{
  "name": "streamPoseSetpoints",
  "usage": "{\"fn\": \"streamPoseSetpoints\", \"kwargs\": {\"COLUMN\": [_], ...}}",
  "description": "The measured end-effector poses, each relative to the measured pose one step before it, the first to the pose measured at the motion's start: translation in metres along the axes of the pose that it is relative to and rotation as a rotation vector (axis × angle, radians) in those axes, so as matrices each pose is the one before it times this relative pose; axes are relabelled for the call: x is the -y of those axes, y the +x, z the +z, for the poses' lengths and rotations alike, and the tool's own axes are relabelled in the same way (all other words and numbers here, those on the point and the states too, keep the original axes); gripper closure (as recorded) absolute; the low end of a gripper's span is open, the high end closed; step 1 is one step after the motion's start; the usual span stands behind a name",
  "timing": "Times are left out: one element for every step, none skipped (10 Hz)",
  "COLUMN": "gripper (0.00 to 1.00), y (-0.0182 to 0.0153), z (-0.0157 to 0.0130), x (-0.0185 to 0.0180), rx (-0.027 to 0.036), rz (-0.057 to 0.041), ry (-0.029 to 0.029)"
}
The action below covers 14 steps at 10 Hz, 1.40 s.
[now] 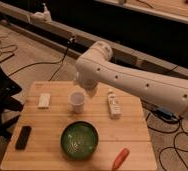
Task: Place the white sponge in the ceramic bowl
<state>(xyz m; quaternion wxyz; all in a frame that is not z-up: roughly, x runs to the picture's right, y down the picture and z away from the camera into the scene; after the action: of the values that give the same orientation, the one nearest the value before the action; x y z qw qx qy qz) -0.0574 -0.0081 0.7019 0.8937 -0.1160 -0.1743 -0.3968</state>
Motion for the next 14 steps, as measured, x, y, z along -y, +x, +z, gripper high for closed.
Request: {"fn": "streamPoseSetpoints", "kwargs": {"gripper": [0.35, 0.35, 0.35, 0.35, 0.35, 0.35, 0.35, 0.35, 0.35, 0.35, 0.35, 0.35, 0.35, 0.35], "y": [-0.00397, -0.00273, -0.00037, -0.00057, -0.00304, -0.00719, -0.00590, -0.00332, 0.00140, 0.00076, -0.00138, 0.00034, 0.00766, 0.00455], "z": [0.00979, 0.01409, 0.01011, 0.01190, 0.01232, 0.01302, 0.01017, 0.00317, -0.00108, 0.00019, 0.00014, -0.00069, 0.00040, 0.00417], "x": [0.01816, 0.02590, 0.01733, 0.01972, 0.01755, 0.01320, 0.00879, 0.00335, -0.00122, -0.00076, 0.00139, -0.00100, -0.00435, -0.00227], "rx": [0.01059, 0.01454, 0.01140, 0.01418, 0.01754, 0.03170, 0.02550, 0.01120, -0.00063, -0.00171, 0.00083, 0.00172, -0.00388, 0.00930], "rz": [-0.02434, -0.03081, -0.01752, -0.01833, -0.01472, -0.00456, -0.00083, -0.00051, 0.00339, 0.00013, -0.00274, 0.00323, 0.02805, 0.02930], "ry": [0.00813, 0.01220, 0.00734, 0.01050, 0.01166, 0.01367, 0.01131, 0.00441, 0.00044, -0.00088, 0.00018, -0.00055, 0.00689, 0.01407]}}
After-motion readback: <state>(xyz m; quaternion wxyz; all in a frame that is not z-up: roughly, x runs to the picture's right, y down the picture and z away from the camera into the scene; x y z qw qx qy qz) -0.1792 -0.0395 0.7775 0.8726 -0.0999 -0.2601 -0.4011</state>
